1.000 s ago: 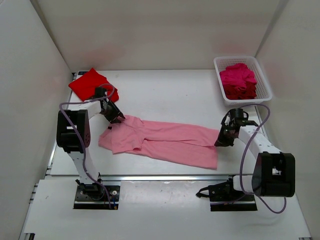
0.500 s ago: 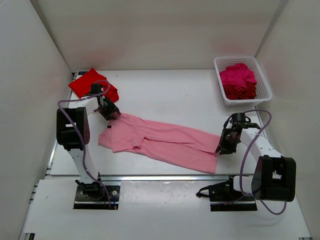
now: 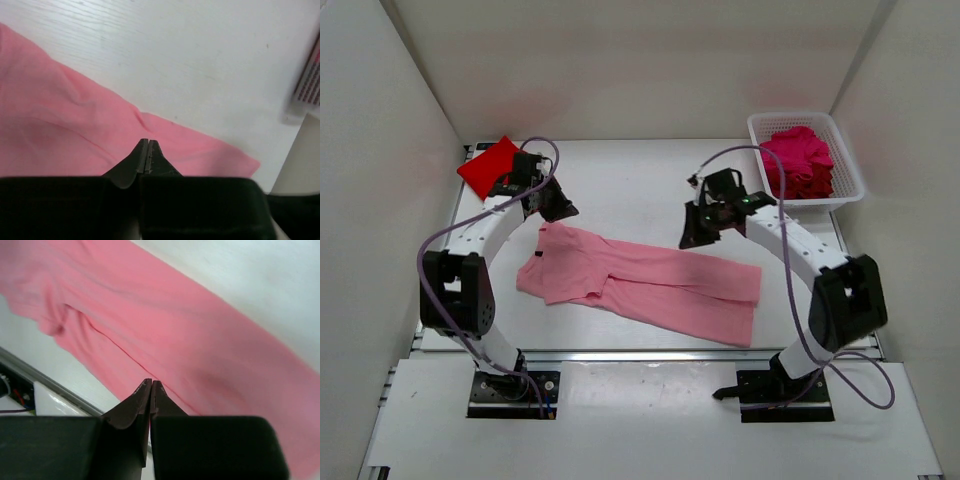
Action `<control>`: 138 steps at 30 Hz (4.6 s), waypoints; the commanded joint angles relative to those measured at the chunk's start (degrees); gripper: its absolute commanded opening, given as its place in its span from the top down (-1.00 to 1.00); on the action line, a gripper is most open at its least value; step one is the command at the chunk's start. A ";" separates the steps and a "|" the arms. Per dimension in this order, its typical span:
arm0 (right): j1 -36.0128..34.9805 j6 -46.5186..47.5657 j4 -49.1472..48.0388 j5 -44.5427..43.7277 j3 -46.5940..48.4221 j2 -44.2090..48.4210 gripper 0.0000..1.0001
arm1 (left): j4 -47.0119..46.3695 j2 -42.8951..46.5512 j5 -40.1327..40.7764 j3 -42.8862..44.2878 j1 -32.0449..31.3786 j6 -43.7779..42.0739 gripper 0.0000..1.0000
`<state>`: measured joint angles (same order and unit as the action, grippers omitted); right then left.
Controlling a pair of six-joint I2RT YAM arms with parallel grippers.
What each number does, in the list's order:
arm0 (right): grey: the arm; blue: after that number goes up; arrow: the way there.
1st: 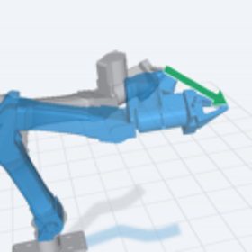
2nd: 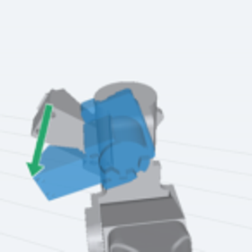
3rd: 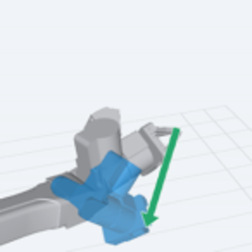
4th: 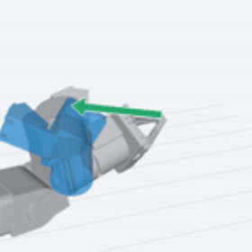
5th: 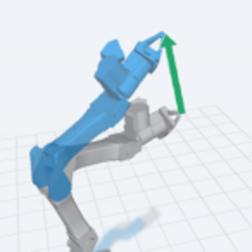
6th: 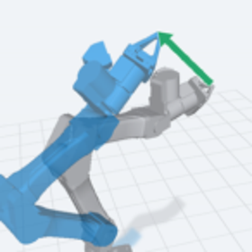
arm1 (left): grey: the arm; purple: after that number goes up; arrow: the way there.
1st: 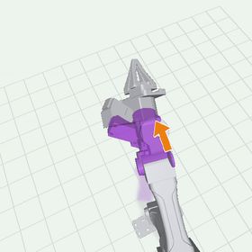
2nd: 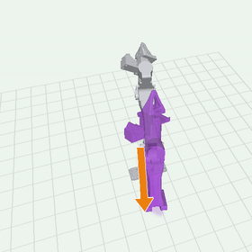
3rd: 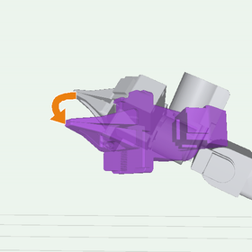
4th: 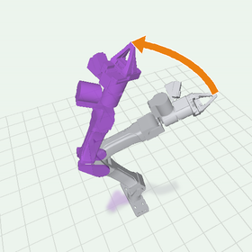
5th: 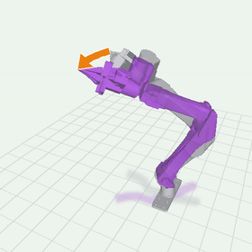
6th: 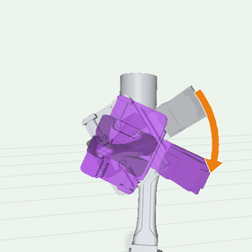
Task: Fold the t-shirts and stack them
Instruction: Rotate the rectangle-folded T-shirt at the center of the board, then pick up the rectangle-folded T-shirt from the center of the board.
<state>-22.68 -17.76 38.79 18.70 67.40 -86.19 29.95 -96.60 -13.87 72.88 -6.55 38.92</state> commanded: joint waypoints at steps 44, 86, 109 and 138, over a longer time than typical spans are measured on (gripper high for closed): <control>-0.99 -12.12 3.27 12.51 90.77 -72.88 1.00 | 4.50 7.21 1.39 5.35 -8.82 -3.59 0.48; 14.51 -8.00 2.60 -1.82 -2.53 25.11 -0.06 | -28.27 -2.10 -3.98 -30.86 -40.12 32.69 -0.18; 18.46 -7.55 3.58 2.74 -29.94 35.21 -0.06 | -19.94 7.36 -6.59 -40.68 -37.41 25.87 1.00; 2.55 -34.09 -17.08 8.64 -55.88 40.76 0.28 | -10.70 18.99 -8.02 -47.31 -30.55 19.53 0.11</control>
<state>-18.79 -50.70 22.81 28.27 11.14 -43.86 20.82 -76.90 -27.57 26.94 -37.45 57.87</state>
